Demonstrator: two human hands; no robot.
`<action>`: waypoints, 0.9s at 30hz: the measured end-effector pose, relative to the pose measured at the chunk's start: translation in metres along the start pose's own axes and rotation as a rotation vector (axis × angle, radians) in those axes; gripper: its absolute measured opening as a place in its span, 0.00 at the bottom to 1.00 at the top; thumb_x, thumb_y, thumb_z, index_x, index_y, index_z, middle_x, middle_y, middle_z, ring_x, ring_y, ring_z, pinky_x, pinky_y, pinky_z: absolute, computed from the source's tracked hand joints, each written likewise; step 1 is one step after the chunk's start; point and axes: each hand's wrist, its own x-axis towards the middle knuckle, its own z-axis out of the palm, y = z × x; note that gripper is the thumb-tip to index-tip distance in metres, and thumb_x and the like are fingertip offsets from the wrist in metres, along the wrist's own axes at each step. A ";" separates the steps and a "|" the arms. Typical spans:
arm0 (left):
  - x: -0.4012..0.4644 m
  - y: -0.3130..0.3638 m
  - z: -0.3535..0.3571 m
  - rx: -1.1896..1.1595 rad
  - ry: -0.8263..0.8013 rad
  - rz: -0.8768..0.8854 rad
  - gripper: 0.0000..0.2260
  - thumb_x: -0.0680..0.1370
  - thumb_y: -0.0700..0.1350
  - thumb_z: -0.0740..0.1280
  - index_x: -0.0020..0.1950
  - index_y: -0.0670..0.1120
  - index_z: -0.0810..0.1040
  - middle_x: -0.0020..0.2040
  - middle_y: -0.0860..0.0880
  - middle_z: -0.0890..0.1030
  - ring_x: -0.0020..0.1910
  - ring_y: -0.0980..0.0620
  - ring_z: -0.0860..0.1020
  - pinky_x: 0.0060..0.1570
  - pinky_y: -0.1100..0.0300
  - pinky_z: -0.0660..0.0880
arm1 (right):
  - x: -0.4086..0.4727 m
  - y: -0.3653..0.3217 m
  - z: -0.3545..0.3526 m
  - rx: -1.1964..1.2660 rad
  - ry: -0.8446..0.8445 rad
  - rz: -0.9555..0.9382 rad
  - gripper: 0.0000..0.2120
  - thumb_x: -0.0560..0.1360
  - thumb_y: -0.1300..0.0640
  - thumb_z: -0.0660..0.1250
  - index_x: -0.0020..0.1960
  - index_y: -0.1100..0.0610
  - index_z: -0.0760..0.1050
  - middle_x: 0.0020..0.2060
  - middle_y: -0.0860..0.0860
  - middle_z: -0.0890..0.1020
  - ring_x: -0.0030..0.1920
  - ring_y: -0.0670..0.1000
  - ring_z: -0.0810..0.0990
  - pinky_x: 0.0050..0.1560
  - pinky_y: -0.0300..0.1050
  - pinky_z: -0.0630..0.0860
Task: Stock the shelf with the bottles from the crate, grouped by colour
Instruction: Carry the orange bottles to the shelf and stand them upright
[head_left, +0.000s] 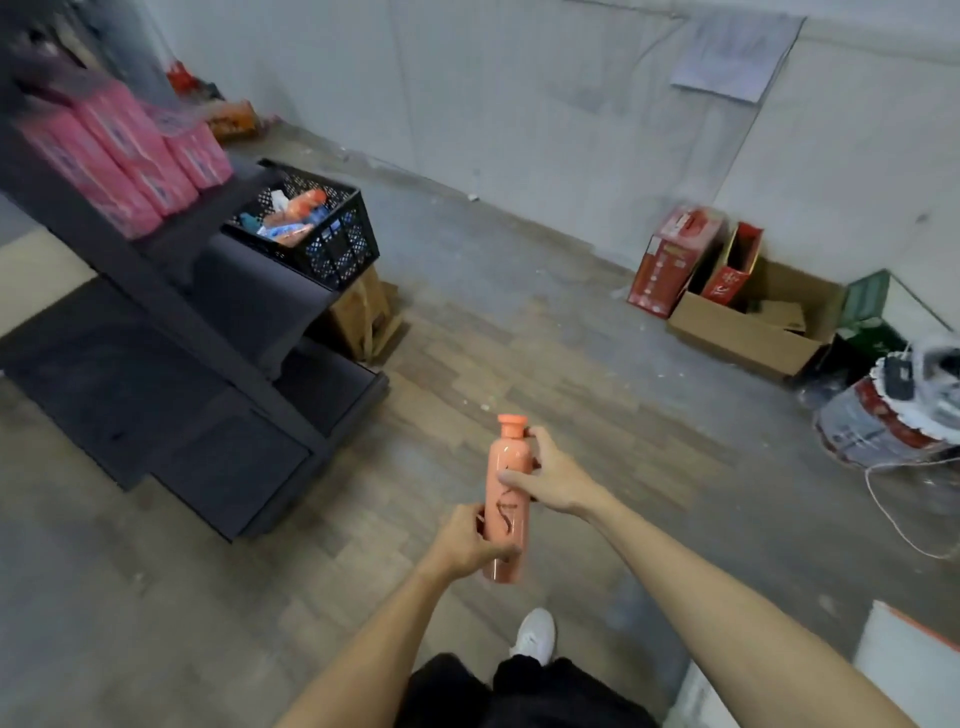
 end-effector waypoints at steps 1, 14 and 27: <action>0.015 0.007 -0.007 -0.014 0.006 -0.007 0.18 0.66 0.50 0.79 0.53 0.49 0.81 0.42 0.53 0.83 0.38 0.59 0.80 0.36 0.71 0.75 | 0.014 -0.005 -0.009 0.010 0.012 0.006 0.29 0.72 0.51 0.75 0.66 0.50 0.63 0.53 0.50 0.81 0.48 0.48 0.81 0.53 0.44 0.79; 0.247 0.084 -0.120 -0.126 0.040 -0.029 0.16 0.62 0.52 0.79 0.45 0.52 0.78 0.40 0.54 0.83 0.40 0.55 0.81 0.38 0.67 0.76 | 0.251 -0.070 -0.118 -0.024 0.047 0.012 0.24 0.73 0.53 0.74 0.62 0.49 0.62 0.50 0.52 0.81 0.45 0.50 0.80 0.51 0.50 0.78; 0.446 0.173 -0.268 -0.092 0.050 0.034 0.17 0.67 0.51 0.78 0.53 0.48 0.81 0.42 0.54 0.81 0.42 0.57 0.78 0.37 0.70 0.71 | 0.460 -0.166 -0.233 -0.056 0.100 -0.008 0.25 0.76 0.53 0.71 0.68 0.53 0.64 0.50 0.50 0.79 0.51 0.51 0.77 0.44 0.36 0.68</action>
